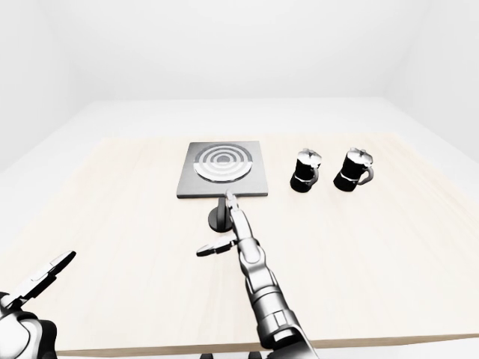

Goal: Turn off the stove.

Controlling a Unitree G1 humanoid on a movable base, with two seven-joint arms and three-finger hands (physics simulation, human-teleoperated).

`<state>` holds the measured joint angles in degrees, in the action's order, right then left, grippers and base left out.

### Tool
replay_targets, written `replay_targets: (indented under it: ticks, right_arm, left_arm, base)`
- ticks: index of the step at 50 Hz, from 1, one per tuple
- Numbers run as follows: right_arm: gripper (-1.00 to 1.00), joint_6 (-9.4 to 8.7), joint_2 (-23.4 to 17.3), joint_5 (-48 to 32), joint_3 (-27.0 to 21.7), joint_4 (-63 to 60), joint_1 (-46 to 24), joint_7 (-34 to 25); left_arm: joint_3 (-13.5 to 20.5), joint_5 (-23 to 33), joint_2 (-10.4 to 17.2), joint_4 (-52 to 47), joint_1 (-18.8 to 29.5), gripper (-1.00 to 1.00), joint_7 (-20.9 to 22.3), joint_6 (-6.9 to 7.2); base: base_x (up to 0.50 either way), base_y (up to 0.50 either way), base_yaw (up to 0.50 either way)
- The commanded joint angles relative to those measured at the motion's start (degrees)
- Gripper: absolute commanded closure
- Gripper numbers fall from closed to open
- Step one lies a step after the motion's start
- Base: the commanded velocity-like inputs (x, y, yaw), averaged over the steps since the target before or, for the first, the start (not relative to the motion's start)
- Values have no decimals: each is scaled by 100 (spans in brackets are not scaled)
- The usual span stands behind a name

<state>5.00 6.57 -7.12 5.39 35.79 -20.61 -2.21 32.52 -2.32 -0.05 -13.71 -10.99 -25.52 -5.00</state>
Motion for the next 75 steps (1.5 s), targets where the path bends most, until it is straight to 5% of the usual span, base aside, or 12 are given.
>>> replay_targets:
  ticks: [1, 9, 13, 22, 26, 31, 35, 45, 47, 56, 67, 75]
  right_arm:
    - [-100, 0, 93, 12, 19, 276, -33, -50]
    - [-100, 0, 80, -75, 180, -685, 510, -78]
    - [-100, -328, 76, -227, 415, -1500, 1007, -96]
    - [-100, -545, 102, -311, 665, -1901, 1328, -157]
    - [-100, -600, 155, -348, 786, -1996, 1410, -145]
    - [-100, -378, 226, -392, 928, -1671, 1489, -97]
    - [-100, 0, 323, -372, 939, -982, 1395, -114]
    - [-100, 0, 570, -450, 642, 365, 581, -193]
    - [-100, 0, 593, -451, 548, 625, 294, -243]
    - [-100, 0, 3, 37, -580, 3384, -2300, -146]
    - [-100, 0, -677, 139, -997, 3791, -3587, -106]
    - [-100, 0, -685, -85, -823, 3389, -3971, 20]
  left_arm:
    - [6, -113, 6, -87, 7, -100, 57, 102]
    - [-4, -86, 9, -101, 7, -100, 47, 123]
    - [-22, -70, 26, 21, 36, -100, 27, 31]
    - [-5, -68, 31, -57, 40, -100, 9, 141]
    - [-17, -68, 36, -3, 48, -100, -3, 85]
    - [-14, -106, 48, 11, 53, -100, -13, 99]
    - [5, -132, 38, -78, 36, -100, 6, 176]
    - [23, -148, 28, -130, 31, -100, 17, 220]
    - [9, -136, 40, -15, 66, -100, 1, 143]
    - [30, -189, 49, -130, 47, -100, 15, 267]
    - [19, -185, 45, -151, 55, -100, 23, 326]
    - [-2, -150, 49, -85, 64, -100, 12, 267]
  base:
    - [0, 0, 0]
    - [0, 0, 0]
    - [0, 0, 0]
    - [0, 0, 0]
    - [0, 0, 0]
    - [0, 0, 0]
    - [0, 0, 0]
    - [0, 0, 0]
    - [0, 0, 0]
    - [0, 0, 0]
    - [0, 0, 0]
    - [1, 0, 0]
